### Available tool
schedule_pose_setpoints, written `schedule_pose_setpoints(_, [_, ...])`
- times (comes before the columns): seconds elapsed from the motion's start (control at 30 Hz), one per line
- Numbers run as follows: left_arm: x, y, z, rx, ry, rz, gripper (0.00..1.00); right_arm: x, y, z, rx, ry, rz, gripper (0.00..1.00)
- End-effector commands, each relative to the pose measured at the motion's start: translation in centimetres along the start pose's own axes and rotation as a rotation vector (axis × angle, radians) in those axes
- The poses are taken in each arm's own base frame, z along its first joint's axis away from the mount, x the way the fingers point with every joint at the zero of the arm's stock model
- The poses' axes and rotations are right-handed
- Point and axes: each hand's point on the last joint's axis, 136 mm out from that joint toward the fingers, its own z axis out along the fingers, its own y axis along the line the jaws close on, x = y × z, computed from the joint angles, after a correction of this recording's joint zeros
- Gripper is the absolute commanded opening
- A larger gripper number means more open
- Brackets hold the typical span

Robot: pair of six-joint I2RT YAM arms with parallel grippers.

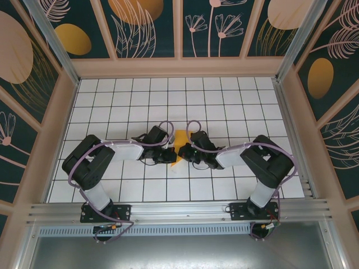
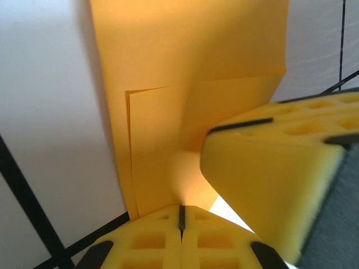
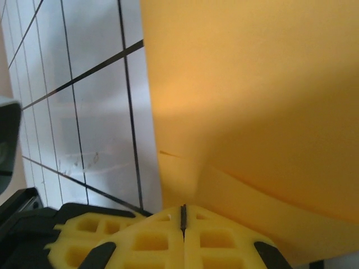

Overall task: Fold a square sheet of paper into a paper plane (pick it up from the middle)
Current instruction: Third fold the triangle at the center of the table.

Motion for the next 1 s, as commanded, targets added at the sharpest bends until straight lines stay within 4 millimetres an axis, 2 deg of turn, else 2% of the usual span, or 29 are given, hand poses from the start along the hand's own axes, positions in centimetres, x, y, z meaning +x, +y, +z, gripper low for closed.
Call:
schedule_pose_setpoints(0.0, [1.4, 4.1, 0.6, -0.167, 0.027, -0.024, 0.00, 1.2, -3.4, 0.7, 0.107, 0.031, 0.035, 0.00])
schedule_pose_setpoints(0.07, [1.6, 4.4, 0.7, -0.178, 0.033, -0.030, 0.00, 1.0, -4.4, 0.5, 0.143, 0.023, 0.050, 0.00])
schedule_pose_setpoints(0.33, [1.8, 4.8, 0.7, -0.195, 0.040, -0.033, 0.00, 0.7, -5.7, 0.2, 0.170, 0.005, 0.067, 0.00])
schedule_pose_setpoints(0.7, [2.6, 5.7, 0.5, -0.225, 0.051, -0.039, 0.00, -4.0, -7.0, -1.7, 0.106, -0.117, 0.098, 0.00])
schedule_pose_setpoints(0.87, [2.6, 5.5, 0.5, -0.219, 0.051, -0.037, 0.00, -5.1, -8.8, -2.9, 0.080, -0.162, 0.139, 0.00])
schedule_pose_setpoints(0.97, [2.6, 5.5, 0.5, -0.216, 0.052, -0.035, 0.00, -5.3, -8.2, -3.4, 0.050, -0.172, 0.117, 0.00])
